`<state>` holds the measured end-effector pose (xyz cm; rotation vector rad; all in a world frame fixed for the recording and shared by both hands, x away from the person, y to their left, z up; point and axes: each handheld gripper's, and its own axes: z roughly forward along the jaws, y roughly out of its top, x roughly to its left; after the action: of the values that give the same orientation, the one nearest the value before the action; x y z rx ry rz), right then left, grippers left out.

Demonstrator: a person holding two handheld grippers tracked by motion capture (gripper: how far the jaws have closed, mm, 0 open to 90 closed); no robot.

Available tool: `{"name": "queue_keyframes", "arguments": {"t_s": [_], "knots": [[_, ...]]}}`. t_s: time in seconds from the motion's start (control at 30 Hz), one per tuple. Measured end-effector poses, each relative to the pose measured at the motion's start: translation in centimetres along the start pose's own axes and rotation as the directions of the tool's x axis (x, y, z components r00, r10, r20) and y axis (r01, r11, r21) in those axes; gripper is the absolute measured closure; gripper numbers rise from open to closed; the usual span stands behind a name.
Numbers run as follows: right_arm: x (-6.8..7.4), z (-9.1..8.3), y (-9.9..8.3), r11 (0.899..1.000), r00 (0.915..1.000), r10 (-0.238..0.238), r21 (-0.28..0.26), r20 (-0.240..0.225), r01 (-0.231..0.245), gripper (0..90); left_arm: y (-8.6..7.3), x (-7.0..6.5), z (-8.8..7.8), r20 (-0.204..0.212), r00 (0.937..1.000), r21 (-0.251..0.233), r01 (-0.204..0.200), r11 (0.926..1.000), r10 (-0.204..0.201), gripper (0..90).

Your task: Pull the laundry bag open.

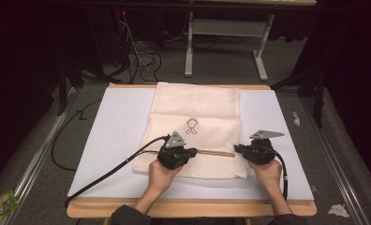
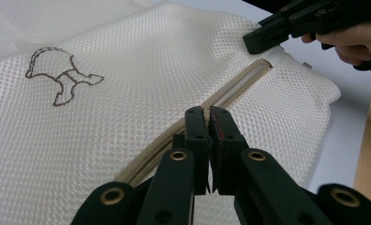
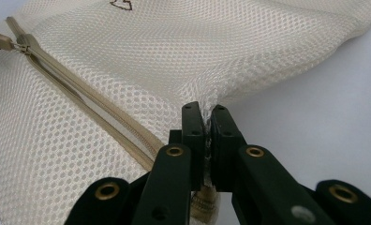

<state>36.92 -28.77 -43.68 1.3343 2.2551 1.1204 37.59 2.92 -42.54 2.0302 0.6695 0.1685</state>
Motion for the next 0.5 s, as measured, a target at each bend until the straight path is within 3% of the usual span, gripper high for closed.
{"name": "queue_keyframes", "arguments": {"t_s": [0.5], "knots": [[-0.03,0.26,-0.14,1.0,0.9999,0.009,-0.006,-0.009,-0.01,87.5,-0.7,0.47,-0.39,-0.008,0.9999,-0.004,0.012,0.9999,-0.012,87.2]]}}
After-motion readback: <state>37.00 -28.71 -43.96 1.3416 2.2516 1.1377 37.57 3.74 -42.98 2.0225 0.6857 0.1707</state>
